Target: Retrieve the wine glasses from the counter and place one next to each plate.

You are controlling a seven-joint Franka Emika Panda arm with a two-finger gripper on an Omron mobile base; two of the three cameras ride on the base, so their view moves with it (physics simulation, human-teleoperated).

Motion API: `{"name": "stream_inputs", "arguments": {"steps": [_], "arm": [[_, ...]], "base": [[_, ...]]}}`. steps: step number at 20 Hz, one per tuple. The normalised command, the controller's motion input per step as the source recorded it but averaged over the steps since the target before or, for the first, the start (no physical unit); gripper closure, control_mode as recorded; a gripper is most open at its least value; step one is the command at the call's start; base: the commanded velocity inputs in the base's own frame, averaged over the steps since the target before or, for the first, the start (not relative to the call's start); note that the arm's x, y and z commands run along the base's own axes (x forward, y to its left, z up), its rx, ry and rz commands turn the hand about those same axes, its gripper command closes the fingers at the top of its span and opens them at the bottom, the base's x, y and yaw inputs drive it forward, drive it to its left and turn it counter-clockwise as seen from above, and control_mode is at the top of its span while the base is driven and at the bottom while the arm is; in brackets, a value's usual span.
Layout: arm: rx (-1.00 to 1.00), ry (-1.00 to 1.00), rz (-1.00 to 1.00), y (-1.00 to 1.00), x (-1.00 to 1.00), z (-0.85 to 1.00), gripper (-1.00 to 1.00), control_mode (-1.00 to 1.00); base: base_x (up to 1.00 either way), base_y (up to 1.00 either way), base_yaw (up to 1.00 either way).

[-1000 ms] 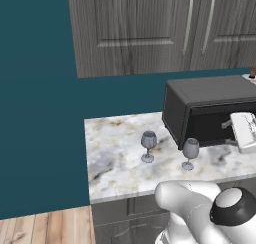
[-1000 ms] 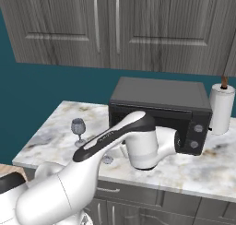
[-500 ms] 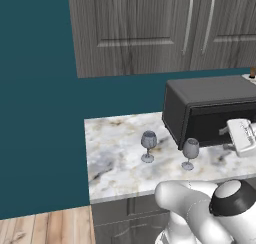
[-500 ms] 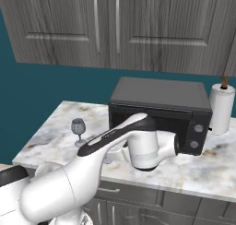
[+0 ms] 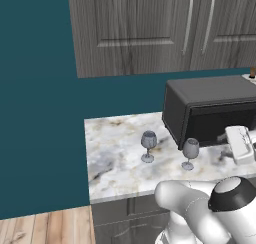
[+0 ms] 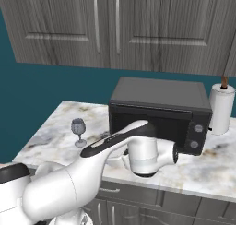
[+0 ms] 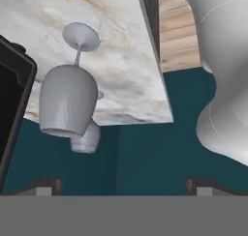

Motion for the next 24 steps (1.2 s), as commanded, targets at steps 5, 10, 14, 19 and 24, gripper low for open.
{"name": "stream_inputs", "arguments": {"steps": [5, 10, 14, 19, 24], "arm": [[0.0, 0.01, -0.01, 0.0, 0.0, -0.22, -1.0, -1.0], [0.05, 0.06, -0.02, 0.0, 0.0, -0.27, -1.0, -1.0], [0.02, 0.02, -0.03, 0.0, 0.05, -0.28, -1.0, -1.0], [0.0, 0.05, -0.03, 0.0, 0.2, -0.16, -1.0, -1.0], [0.0, 0.08, -0.01, 0.06, 0.23, -0.06, -1.0, -1.0]], "base": [[0.0, 0.0, 0.0], [0.0, 0.0, 0.0], [0.0, 0.0, 0.0], [0.0, 0.0, 0.0], [0.0, 0.0, 0.0]]}}
